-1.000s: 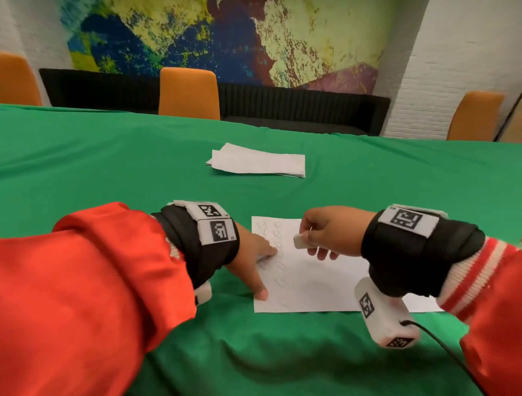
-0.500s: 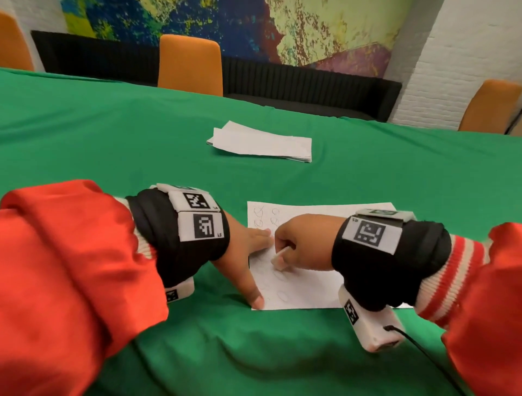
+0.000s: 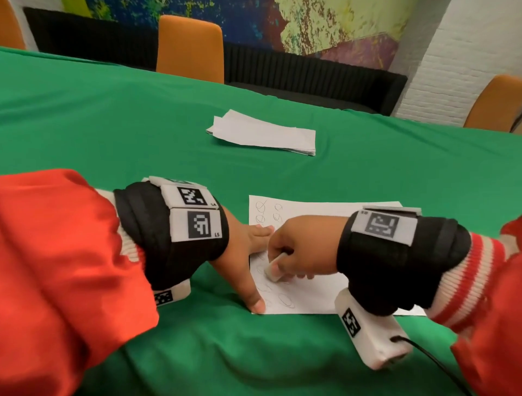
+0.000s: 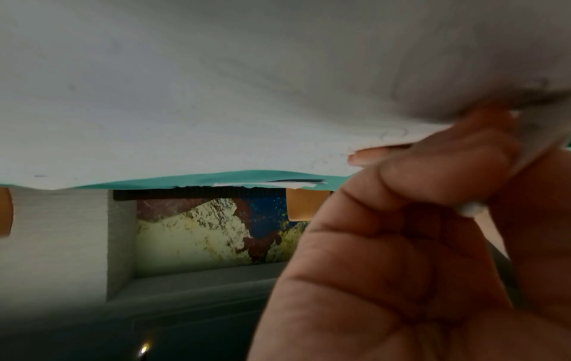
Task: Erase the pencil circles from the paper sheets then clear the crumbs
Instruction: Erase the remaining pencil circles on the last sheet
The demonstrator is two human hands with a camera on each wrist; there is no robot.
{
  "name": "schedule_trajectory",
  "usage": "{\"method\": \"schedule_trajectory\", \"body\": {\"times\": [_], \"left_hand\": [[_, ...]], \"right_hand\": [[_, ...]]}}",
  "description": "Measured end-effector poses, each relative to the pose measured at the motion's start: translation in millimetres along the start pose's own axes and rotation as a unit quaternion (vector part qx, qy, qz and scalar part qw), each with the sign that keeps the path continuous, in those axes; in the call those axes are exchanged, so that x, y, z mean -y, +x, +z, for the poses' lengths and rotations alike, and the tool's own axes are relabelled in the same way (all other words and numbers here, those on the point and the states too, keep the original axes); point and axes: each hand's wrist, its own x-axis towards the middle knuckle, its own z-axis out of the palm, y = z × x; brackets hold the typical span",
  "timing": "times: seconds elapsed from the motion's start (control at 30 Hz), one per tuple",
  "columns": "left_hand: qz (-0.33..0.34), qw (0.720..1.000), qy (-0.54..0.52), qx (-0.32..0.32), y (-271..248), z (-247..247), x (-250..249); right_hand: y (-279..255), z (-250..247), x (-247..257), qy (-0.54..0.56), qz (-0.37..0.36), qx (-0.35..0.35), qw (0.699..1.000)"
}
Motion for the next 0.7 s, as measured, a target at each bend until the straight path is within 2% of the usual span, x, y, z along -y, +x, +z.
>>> {"method": "schedule_trajectory", "body": {"times": [0.17,0.3,0.43,0.6,0.7], "left_hand": [[-0.006,1.0,0.013,0.003,1.1,0.4,0.6],[-0.005,1.0,0.012,0.002,0.6,-0.2,-0.2],[-0.006,1.0,0.02,-0.01,1.7,0.4,0.8],[-0.012,1.0,0.014,-0.01,2.2,0.9,1.2],[-0.023,0.999,0.03,-0.01,2.6,1.7,0.7]], "right_hand": [[4.2,-5.3,-3.9,-0.009,0.025,-0.03,0.999],[0.7,-1.7,1.8,-0.017,-0.01,0.015,1.0],[4.4,-6.8,-5.9,-0.017,0.032,-0.036,0.999],[-2.4,-1.1,0.1,-0.008,0.001,0.007,1.0],[1.2,-5.9,-5.6,-0.012,0.037,-0.026,0.999]]}}
